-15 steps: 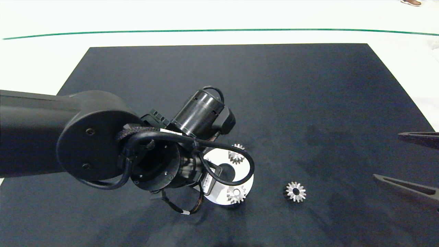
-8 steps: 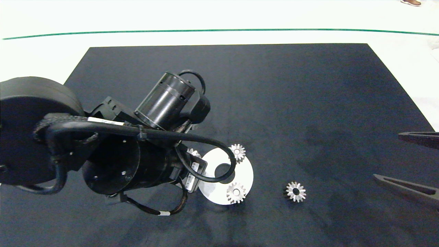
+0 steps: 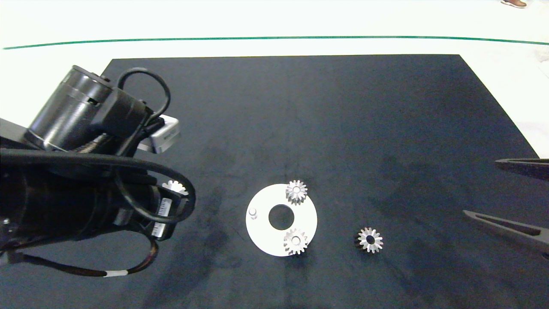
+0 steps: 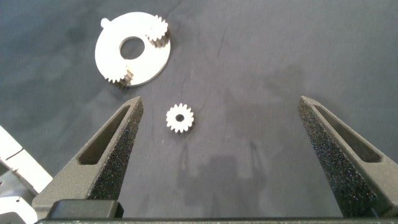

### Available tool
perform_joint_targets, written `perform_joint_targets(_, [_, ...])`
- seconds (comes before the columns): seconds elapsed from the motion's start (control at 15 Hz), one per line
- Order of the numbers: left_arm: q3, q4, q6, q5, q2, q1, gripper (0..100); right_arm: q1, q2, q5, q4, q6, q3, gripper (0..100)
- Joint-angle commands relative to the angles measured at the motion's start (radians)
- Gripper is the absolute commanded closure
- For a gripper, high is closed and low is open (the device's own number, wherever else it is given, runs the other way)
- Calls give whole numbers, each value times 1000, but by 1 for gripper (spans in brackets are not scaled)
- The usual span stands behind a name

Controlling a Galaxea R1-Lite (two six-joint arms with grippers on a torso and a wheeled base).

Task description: Remove an incorrectly installed larger gear and replace it with the correct smaller gear

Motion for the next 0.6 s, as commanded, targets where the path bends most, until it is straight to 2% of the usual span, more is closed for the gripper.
perform_joint_targets(0.07, [15,44,48,3,-71,123,72,-1,-6,1,-4,-2,2,0])
perform_joint_targets(0.27, [-25,48,52,3,-68,153,72,-2,11,1,-4,0,4,0])
perform_joint_targets(0.47, [52,35,25,3,-66,153,72,-1,51,4,-10,0,8,0])
perform_joint_targets(0.6, [93,25,25,-2,-92,147,72,-2,93,4,-31,0,21,0])
